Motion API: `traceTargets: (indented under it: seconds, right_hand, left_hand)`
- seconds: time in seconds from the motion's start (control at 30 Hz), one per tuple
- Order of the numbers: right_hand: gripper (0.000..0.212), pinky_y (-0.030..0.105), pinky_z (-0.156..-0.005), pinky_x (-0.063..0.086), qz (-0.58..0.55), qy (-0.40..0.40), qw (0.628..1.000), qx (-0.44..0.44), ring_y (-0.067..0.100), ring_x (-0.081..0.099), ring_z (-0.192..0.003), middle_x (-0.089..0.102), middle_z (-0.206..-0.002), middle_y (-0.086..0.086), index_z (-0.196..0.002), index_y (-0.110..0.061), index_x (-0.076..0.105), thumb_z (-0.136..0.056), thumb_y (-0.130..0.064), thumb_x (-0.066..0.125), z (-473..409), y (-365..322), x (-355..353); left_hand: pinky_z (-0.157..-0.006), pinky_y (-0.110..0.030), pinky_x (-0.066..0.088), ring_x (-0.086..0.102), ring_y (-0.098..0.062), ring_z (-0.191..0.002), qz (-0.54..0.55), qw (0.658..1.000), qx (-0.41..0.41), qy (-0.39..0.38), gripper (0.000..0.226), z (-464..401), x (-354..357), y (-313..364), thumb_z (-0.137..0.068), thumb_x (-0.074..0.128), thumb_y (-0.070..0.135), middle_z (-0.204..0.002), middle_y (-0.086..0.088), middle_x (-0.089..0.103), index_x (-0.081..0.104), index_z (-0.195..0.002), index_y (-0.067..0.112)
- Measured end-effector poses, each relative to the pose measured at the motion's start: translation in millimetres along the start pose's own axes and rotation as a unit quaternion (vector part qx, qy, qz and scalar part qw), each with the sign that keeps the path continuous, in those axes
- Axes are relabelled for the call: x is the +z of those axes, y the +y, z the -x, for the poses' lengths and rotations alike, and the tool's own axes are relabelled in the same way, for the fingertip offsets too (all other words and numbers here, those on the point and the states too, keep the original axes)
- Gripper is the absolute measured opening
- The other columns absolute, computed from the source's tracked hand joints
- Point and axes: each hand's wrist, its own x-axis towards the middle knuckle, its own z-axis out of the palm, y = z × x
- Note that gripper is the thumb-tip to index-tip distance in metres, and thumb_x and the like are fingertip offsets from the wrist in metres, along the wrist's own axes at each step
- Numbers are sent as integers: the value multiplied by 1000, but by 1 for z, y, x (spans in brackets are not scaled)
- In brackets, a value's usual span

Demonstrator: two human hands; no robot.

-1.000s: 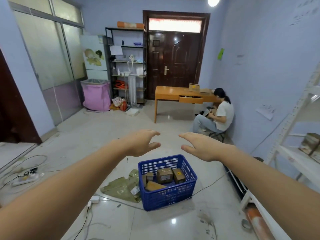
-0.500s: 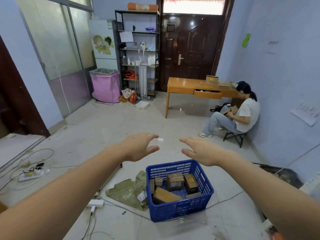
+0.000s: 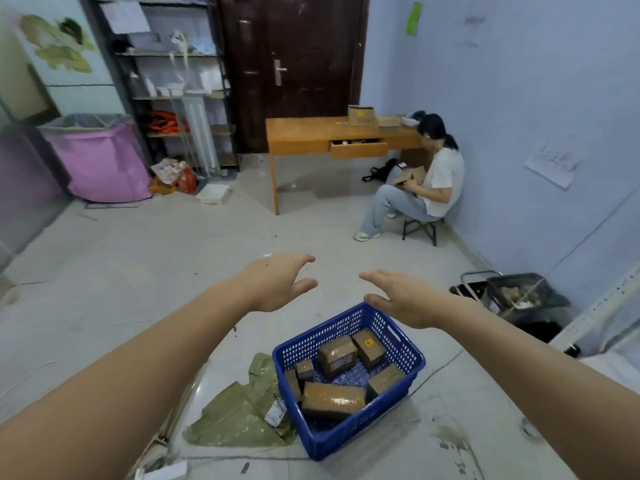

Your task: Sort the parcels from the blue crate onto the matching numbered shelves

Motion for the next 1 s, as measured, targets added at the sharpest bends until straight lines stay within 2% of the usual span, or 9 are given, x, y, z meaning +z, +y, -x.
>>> traceTargets:
  seconds: [0.37, 0.6, 0.77, 0.83, 1.0]
  right_hand:
    - [61, 31, -120, 25, -47, -8, 994, 102, 16, 33, -150, 31, -167, -2, -163, -22, 23, -109, -45, 40, -109, 83, 24]
    - [59, 32, -117, 31, -97, -38, 981, 165, 18, 40, -146, 38, -162, 1, -161, -20, 28, -109, -44, 41, -158, 133, 73]
    - [51, 39, -117, 36, -165, -66, 958, 223, 21, 43, -144, 44, -158, 0, -154, -18, 40, -108, -41, 42, -184, 153, 132]
    - [53, 41, -116, 38, -203, -68, 942, 260, 21, 45, -143, 45, -157, -2, -154, -20, 40, -107, -43, 43, -196, 156, 165]
    - [52, 37, -111, 43, -276, -77, 895, 343, 20, 51, -134, 50, -152, 1, -155, -19, 40, -108, -41, 44, -227, 146, 255]
  left_hand:
    - [-118, -40, 37, 44, -20, -144, -16, 991, 106, -81, 60, -189, 46, -40, -104, 47, 54, -159, 3, 45, 37, -156, 26]
    - [-115, -40, 40, 46, -19, -141, -31, 974, 157, -159, 58, -290, 96, -57, -104, 47, 55, -158, 4, 47, 38, -155, 28]
    - [-114, -41, 41, 47, -21, -141, -41, 951, 201, -234, 57, -350, 154, -74, -106, 46, 51, -157, 1, 48, 39, -155, 24]
    - [-110, -41, 43, 50, -23, -137, -44, 940, 221, -257, 54, -372, 185, -83, -106, 46, 49, -154, 0, 51, 41, -154, 23]
    - [-101, -46, 49, 59, -28, -121, -64, 905, 268, -325, 43, -413, 279, -117, -107, 45, 44, -138, -6, 61, 50, -142, 19]
